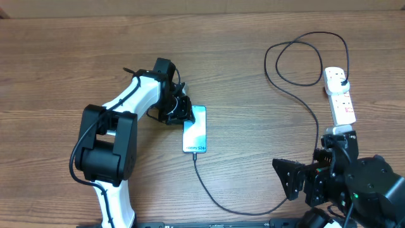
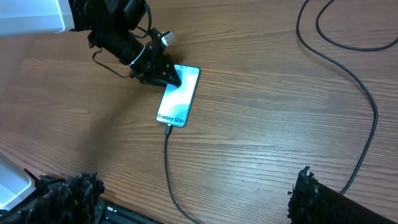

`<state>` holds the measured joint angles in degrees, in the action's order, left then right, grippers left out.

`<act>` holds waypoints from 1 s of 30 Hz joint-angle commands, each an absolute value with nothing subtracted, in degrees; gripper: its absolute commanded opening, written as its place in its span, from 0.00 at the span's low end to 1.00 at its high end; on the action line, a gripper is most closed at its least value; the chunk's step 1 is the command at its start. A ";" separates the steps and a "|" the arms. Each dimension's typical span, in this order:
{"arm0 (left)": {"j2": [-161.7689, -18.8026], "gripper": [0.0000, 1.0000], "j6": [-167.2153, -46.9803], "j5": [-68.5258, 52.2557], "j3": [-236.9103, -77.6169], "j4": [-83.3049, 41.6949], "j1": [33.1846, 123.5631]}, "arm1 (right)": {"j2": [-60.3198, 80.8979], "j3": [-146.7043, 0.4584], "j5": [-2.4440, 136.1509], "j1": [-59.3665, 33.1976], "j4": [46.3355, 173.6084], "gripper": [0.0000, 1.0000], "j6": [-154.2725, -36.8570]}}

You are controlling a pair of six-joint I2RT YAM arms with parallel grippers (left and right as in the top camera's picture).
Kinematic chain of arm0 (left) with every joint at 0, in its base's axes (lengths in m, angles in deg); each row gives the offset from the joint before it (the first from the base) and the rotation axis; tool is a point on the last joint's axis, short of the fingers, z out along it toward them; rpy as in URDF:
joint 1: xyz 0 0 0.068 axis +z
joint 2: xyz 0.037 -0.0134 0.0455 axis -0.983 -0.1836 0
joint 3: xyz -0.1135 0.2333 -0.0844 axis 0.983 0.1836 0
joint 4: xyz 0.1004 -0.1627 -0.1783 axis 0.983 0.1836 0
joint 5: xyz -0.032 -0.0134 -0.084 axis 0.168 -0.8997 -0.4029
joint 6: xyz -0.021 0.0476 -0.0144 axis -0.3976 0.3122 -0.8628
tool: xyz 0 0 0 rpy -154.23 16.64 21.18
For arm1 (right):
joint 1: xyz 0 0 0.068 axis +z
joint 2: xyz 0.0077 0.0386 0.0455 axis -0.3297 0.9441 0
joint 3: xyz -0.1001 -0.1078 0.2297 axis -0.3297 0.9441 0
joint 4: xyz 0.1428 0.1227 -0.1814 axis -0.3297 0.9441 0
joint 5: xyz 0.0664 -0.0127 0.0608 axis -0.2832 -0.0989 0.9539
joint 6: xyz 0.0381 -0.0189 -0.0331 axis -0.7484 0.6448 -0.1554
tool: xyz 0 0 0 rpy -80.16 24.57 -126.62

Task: Plug charger to phone and switch on socket
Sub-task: 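Set the phone flat and open the left gripper, then retract the left gripper and move the right gripper to the power strip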

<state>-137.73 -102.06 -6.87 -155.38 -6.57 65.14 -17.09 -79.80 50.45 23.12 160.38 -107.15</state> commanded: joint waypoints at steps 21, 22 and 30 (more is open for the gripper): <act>-143.93 1.00 -100.60 9.37 -151.93 1.78 65.97 | -16.93 -80.22 46.97 22.77 157.63 1.00 -107.39; -143.50 1.00 -100.60 9.35 -151.93 2.44 65.97 | -16.87 -80.19 45.90 22.77 157.28 1.00 -107.39; -130.34 1.00 -100.64 6.51 -151.91 4.84 65.77 | -14.92 -79.08 36.61 22.77 156.98 1.00 -109.16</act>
